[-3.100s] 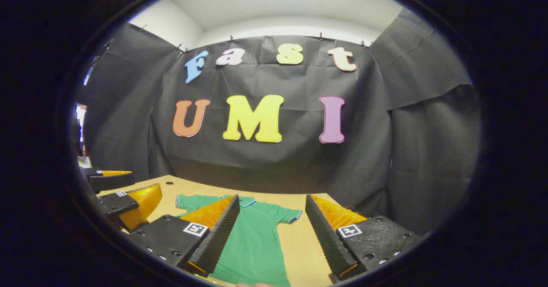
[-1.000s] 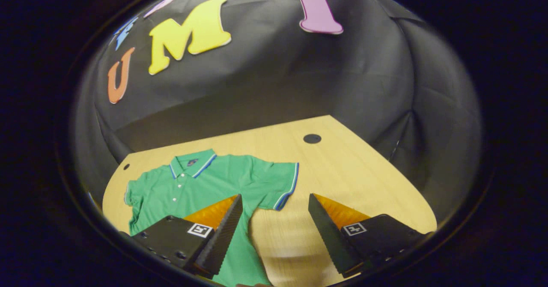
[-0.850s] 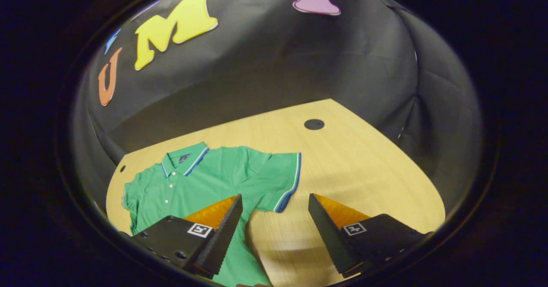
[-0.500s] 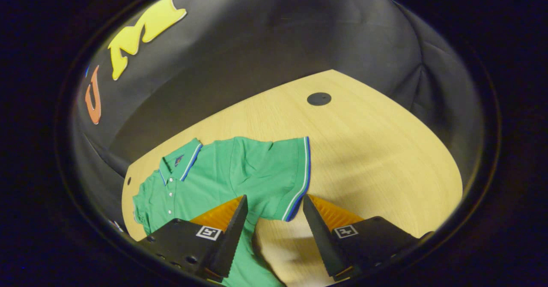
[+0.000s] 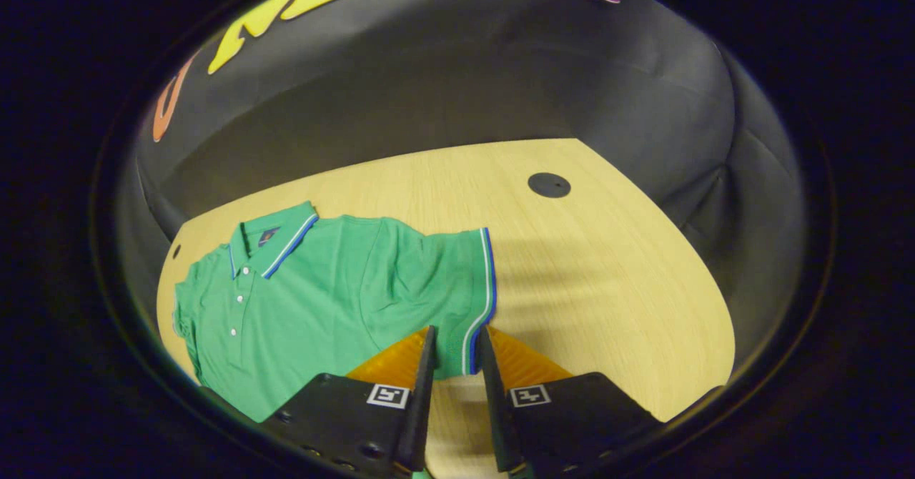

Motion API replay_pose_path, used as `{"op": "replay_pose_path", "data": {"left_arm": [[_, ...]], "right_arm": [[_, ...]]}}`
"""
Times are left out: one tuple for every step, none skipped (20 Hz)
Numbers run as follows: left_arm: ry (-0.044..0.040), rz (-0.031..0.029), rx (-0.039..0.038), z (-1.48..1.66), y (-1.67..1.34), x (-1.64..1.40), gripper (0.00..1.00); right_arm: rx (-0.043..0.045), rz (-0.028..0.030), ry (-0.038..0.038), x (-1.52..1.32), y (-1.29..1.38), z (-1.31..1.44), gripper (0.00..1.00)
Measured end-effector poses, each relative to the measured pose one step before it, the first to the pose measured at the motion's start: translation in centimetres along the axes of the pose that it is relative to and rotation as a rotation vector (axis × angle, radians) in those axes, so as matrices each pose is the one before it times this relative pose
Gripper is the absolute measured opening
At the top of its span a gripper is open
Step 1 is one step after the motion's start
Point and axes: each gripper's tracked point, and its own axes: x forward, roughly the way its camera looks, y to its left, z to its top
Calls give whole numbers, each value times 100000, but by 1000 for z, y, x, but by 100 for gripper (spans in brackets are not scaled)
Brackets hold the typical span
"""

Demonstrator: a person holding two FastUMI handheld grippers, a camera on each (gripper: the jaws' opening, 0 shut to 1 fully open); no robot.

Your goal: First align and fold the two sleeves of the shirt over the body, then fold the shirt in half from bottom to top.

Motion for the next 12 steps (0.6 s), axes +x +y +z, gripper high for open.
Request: {"op": "replay_pose_path", "data": {"left_arm": [[173, 298, 124, -45, 109, 26, 100], [-113, 237, 162, -15, 75, -6, 100], [-208, 328, 172, 110, 117, -41, 100], [13, 415, 118, 53, 174, 62, 100], [-13, 433, -52, 15, 205, 67, 100], [51, 379, -256, 14, 195, -72, 100], [-151, 78, -392, 172, 158, -149, 100], [-287, -67, -543, 117, 185, 0, 100], [-201, 112, -563, 193, 113, -122, 100], [128, -76, -655, -11, 253, 85, 100], [552, -553, -844, -48, 48, 52, 100], [896, -858, -1291, -174, 77, 50, 100]], "right_arm": [[-1819, 604, -501, 110, 226, -128, 25], [21, 493, 13, -147, 305, 75, 15], [-865, -208, -87, -79, -33, -73, 7], [-2881, -918, -770, -212, -99, 36, 4], [-2681, -1134, -940, -222, -123, 280, 0], [-1637, -238, -1273, -423, 229, 409, 2], [-1308, 82, -2326, -578, 382, 635, 0], [-866, 2, -1923, -445, 210, 587, 0], [-775, -47, -2087, -446, 340, 559, 0], [-723, 201, -1185, -395, 538, 429, 0], [-1542, 193, -873, -302, 535, 194, 0], [-1980, -20, -874, -253, 573, 315, 0]]}}
